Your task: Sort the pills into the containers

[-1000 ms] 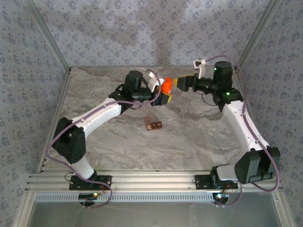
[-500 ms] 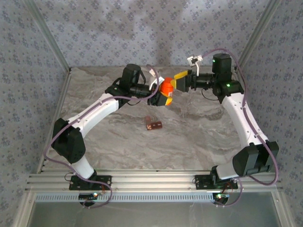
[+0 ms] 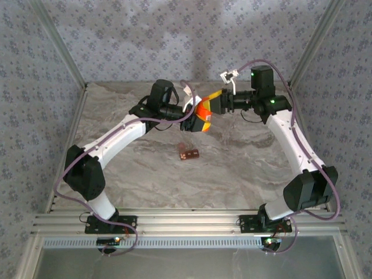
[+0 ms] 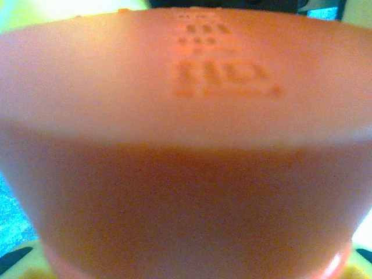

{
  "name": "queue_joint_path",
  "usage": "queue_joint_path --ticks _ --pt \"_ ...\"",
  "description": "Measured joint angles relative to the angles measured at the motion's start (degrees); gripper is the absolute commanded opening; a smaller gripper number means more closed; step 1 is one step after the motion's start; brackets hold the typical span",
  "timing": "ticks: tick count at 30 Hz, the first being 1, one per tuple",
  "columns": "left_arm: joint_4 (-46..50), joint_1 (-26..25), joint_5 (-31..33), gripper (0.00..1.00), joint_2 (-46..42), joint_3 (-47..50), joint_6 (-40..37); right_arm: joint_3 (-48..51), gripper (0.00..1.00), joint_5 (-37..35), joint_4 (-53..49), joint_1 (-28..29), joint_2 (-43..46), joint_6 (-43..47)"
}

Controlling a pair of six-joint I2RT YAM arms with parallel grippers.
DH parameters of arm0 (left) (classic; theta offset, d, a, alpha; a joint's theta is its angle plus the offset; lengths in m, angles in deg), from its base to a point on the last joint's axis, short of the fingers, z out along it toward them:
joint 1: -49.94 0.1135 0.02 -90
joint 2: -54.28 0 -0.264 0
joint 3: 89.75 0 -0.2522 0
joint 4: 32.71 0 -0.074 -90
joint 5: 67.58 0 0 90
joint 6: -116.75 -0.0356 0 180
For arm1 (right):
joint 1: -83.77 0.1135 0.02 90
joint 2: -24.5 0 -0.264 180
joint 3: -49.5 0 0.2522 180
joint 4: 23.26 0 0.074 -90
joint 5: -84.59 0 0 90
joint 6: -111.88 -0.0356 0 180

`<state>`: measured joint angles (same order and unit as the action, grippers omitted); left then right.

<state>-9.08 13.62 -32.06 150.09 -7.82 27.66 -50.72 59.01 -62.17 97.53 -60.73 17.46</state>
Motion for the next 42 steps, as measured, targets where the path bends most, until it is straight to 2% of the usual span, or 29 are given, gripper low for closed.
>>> queue_joint_path --ticks 6,14,18,21,25,31,33,37,42 --pt "0.28 0.2 1.75 0.0 0.02 0.04 0.2 1.27 0.44 -2.19 1.97 0.7 0.66 -0.87" --pt "-3.23 -0.44 12.15 0.0 0.02 4.09 3.48 8.98 0.42 -19.89 10.4 5.57 4.37 -7.63" --pt "-4.72 -0.44 18.36 0.0 0.02 6.51 5.49 12.33 0.46 -26.56 13.94 7.54 4.46 -11.41" --pt "-5.73 -0.7 20.55 0.0 0.02 6.86 5.86 12.76 0.61 -27.89 14.78 7.72 4.48 -12.46" --pt "-8.09 -1.42 20.92 0.0 -0.04 6.84 5.2 13.53 0.75 -25.97 14.27 5.55 5.7 -12.09" --pt "-8.28 -1.66 16.06 0.0 -0.42 6.47 3.23 14.51 0.81 -15.63 12.5 -4.02 10.4 -9.81" --pt "-8.04 -1.4 13.6 0.0 -0.57 6.03 2.91 13.64 0.82 -12.13 11.54 -5.42 10.91 -8.94" --pt "-6.47 -1.07 8.59 0.0 -0.57 3.82 2.08 10.21 0.82 -6.23 8.85 -4.74 9.7 -6.58" --pt "-3.34 -1.09 3.85 0.0 -0.57 0.87 0.74 7.43 0.83 -3.52 6.34 -2.58 7.28 -4.57"
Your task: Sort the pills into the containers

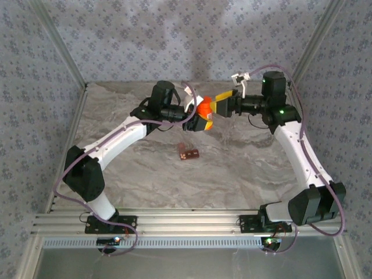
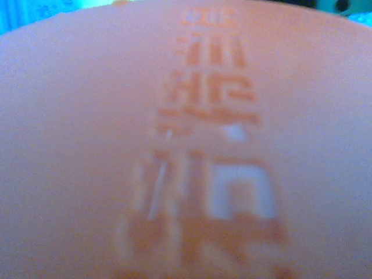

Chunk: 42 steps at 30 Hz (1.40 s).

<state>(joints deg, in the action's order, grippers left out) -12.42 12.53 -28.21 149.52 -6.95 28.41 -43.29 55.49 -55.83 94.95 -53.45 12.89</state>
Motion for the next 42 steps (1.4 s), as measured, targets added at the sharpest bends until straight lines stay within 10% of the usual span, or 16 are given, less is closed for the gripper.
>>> queue_joint_path --ticks 12,22,34,36,42 --pt "5.53 0.0 -3.65 0.0 0.0 -1.92 -2.21 -3.85 0.8 0.42 -3.67 4.87 -5.14 3.04" --pt "7.5 0.33 -3.43 0.01 0.02 -1.92 -1.79 -3.76 0.46 0.66 -4.15 6.34 -5.81 5.14" --pt "7.26 -0.07 1.25 0.67 -0.09 -1.27 -3.26 5.53 0.39 -7.52 3.43 4.79 0.28 0.55" --pt "6.51 0.31 3.1 0.99 -0.83 -0.04 -3.96 8.46 0.4 -11.08 4.87 3.72 1.4 -1.44" --pt "4.96 1.46 7.1 1.0 -5.92 5.4 -4.02 17.38 0.39 -22.45 9.77 1.92 2.49 -5.44"
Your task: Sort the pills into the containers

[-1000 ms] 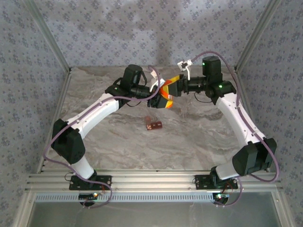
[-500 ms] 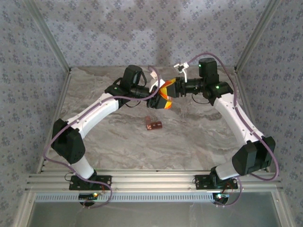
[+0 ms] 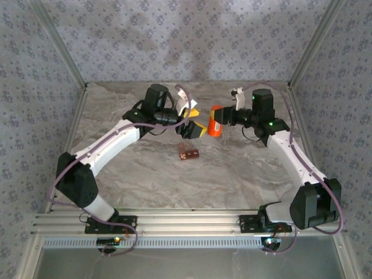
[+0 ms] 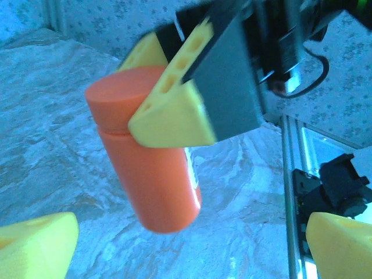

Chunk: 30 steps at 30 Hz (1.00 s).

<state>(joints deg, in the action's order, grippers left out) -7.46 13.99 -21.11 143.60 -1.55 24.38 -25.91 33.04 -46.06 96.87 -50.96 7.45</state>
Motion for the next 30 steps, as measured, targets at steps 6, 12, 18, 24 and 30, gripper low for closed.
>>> queue_joint_path --ticks 6,12,18,24,30 --pt "-5.29 0.81 8.79 1.0 -6.19 7.37 0.81 12.22 0.39 -12.94 10.73 0.5 2.14 -1.44" --pt "-10.58 1.6 22.21 1.0 -10.14 14.12 3.65 24.81 0.39 -27.67 22.82 3.19 2.67 -1.42" --pt "-12.7 2.91 35.76 1.0 -10.95 16.35 8.39 29.99 0.39 -42.34 35.08 6.47 -1.11 -1.44" --pt "-11.78 4.44 43.47 1.0 -10.95 16.33 12.0 31.95 0.4 -52.68 43.6 9.27 -8.28 -1.49" --pt "-11.26 4.57 46.29 1.0 -10.95 16.33 12.98 33.31 0.55 -58.34 48.7 10.91 -10.99 -2.38"
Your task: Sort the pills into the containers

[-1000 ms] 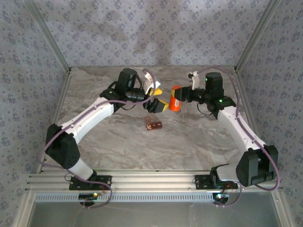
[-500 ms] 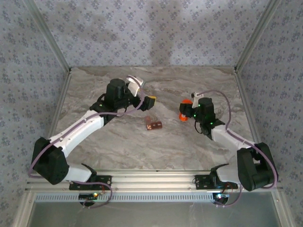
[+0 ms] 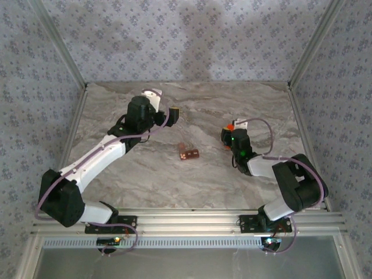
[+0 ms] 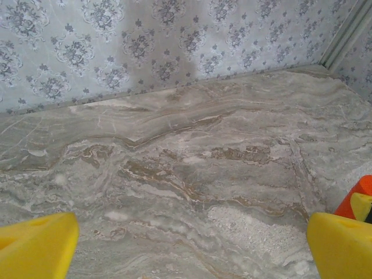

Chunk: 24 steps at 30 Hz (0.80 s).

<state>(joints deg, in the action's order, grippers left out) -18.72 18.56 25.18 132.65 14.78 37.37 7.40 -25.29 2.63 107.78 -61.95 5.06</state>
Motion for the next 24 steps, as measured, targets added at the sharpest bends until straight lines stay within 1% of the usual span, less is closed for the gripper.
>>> queue_joint_path --ticks 2,5,9,12,15,19,22,24 --pt "0.0 0.0 0.5 1.0 0.0 0.0 0.02 0.52 0.63 -1.07 0.61 0.15 -0.02 -0.52" --pt "0.0 0.0 1.44 1.0 0.02 0.0 0.04 1.18 0.72 -2.08 1.33 0.15 0.0 -1.18" --pt "0.0 0.0 2.91 1.0 0.07 0.04 0.66 1.64 0.77 -2.27 1.25 0.15 0.26 -1.81" --pt "0.0 0.0 4.02 1.0 0.07 0.07 1.14 1.81 0.81 -1.55 0.28 0.13 2.12 -1.84" --pt "0.15 0.04 5.2 1.0 0.07 0.07 1.49 1.81 0.82 0.02 -3.23 -0.13 6.86 -1.9" --pt "2.03 0.66 5.92 1.0 0.17 0.04 1.46 -0.09 0.8 3.28 -12.33 -1.05 18.1 -2.12" --pt "4.55 1.75 5.75 1.0 1.31 -0.7 1.46 -6.32 0.78 8.11 -21.75 -1.62 24.74 -2.32" --pt "6.27 2.6 5.35 1.0 2.54 -1.64 1.44 -11.56 0.75 12.33 -27.61 -1.64 26.67 -2.45"
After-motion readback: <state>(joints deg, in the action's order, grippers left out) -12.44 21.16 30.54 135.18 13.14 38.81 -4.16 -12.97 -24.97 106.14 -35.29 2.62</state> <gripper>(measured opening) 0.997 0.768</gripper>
